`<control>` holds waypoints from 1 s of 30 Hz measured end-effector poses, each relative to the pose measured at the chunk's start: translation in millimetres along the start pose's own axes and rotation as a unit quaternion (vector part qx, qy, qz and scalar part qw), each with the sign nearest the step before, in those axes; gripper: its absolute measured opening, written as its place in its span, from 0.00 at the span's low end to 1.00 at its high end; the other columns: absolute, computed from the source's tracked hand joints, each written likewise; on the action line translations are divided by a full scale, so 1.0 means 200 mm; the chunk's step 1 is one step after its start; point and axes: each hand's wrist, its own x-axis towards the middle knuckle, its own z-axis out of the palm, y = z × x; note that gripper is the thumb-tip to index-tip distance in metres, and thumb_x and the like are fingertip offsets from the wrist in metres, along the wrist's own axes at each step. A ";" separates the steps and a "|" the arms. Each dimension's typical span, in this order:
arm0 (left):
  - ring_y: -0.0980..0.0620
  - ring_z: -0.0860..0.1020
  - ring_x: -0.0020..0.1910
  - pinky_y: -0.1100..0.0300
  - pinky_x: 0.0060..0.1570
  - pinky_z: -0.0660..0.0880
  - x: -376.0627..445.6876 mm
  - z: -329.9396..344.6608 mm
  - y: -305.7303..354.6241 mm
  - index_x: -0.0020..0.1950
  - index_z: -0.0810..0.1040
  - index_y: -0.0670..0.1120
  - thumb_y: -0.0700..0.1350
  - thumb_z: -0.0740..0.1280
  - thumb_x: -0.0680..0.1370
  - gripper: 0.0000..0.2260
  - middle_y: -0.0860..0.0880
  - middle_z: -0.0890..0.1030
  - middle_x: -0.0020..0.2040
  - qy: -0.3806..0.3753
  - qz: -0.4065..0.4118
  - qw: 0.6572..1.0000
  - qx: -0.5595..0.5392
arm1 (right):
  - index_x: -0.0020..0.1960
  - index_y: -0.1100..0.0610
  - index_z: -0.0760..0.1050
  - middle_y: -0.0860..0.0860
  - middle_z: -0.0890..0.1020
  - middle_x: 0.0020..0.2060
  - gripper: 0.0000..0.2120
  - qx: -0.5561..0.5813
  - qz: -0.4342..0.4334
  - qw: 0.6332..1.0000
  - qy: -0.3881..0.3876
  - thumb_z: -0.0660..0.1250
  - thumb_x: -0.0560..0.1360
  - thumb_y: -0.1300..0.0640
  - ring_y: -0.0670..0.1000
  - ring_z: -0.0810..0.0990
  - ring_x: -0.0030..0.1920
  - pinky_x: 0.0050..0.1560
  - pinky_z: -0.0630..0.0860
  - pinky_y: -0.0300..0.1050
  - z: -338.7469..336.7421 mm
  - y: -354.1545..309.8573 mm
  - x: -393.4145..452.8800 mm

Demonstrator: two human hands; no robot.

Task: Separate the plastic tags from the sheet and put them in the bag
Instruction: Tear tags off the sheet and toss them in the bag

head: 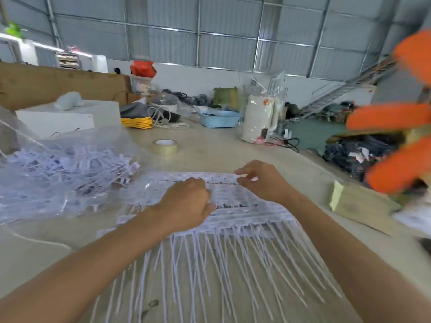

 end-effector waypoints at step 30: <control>0.44 0.75 0.54 0.56 0.51 0.71 0.51 0.32 -0.60 0.55 0.77 0.41 0.46 0.55 0.82 0.14 0.43 0.78 0.56 -0.082 -0.140 0.986 -0.023 | 0.47 0.57 0.75 0.57 0.76 0.51 0.14 -0.189 0.155 0.970 -0.013 0.57 0.79 0.49 0.58 0.76 0.50 0.51 0.75 0.50 0.17 0.43 0.13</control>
